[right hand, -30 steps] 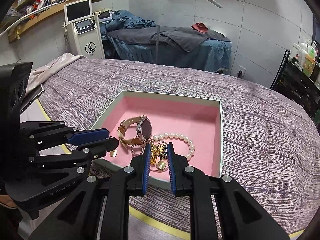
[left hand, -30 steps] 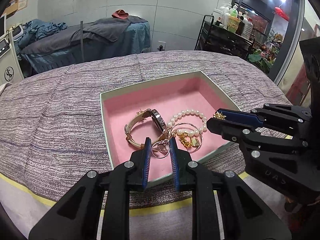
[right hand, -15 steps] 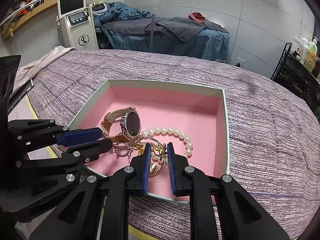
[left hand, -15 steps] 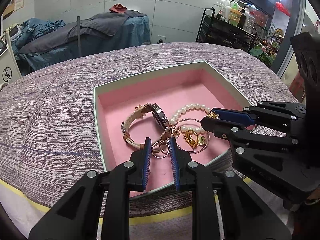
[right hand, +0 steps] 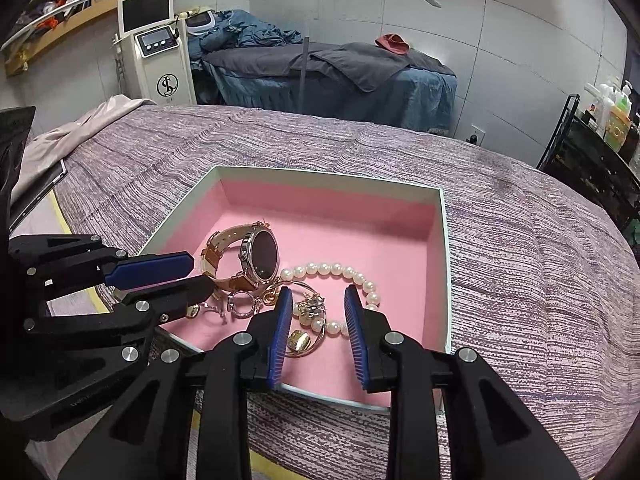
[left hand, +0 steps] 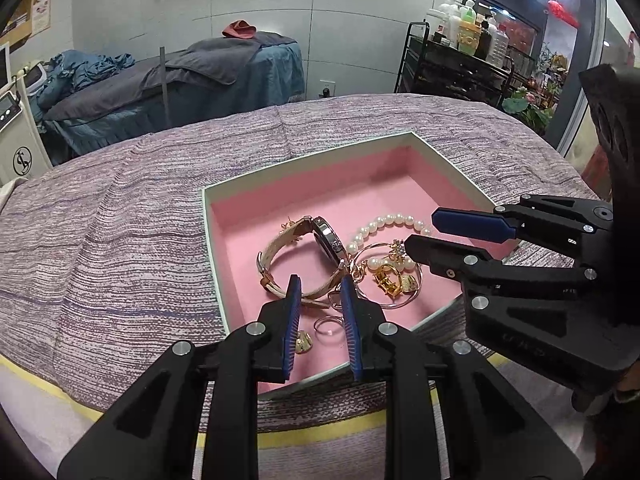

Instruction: Organize jewelry

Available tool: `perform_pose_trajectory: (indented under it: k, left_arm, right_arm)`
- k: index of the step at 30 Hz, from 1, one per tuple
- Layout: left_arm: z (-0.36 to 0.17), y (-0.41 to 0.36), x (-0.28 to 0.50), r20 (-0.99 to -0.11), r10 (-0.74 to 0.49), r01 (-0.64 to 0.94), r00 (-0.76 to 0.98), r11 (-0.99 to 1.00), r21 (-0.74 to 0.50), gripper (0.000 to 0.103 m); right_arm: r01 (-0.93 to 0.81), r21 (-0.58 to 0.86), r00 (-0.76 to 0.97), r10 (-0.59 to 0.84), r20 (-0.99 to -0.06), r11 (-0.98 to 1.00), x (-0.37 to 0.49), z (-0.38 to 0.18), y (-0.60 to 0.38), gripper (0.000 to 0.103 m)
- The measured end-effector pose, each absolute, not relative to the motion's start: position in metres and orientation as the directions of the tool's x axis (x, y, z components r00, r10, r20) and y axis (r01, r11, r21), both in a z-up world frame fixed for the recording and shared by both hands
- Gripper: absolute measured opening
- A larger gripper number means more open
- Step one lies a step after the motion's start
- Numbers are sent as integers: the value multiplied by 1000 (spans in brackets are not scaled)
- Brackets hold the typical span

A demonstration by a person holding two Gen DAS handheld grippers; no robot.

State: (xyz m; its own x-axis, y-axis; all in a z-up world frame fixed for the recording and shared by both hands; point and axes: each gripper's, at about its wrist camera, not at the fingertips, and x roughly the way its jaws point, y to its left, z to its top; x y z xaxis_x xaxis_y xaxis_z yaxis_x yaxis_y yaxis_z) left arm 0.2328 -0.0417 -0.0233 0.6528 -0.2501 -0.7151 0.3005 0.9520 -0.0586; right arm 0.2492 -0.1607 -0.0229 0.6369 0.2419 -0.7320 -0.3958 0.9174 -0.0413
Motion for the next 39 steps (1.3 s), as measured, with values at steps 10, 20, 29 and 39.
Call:
perform_pose_trajectory:
  k: [10,20,29,39]
  left_arm:
    - [13,-21,194,-596,-162,220,786,975,25,89]
    - [19,-5,144,-540,-131,164,831,986,15,97]
    - [12,-7,96,-512,-143,166,847,986,0,97]
    - [0,1,43,-452,-139,127,881,990,-58,97]
  right_arm:
    - [-357,-65,712,227,-665,932,225,3,-170,65]
    - [-311,-33,771,232,-593,950,178,23,-192,95]
    - [-311,-58,794,226,-565,949,128,21,-194,96]
    - [-318,-73,820,236,-521,945,76,10,-195,96]
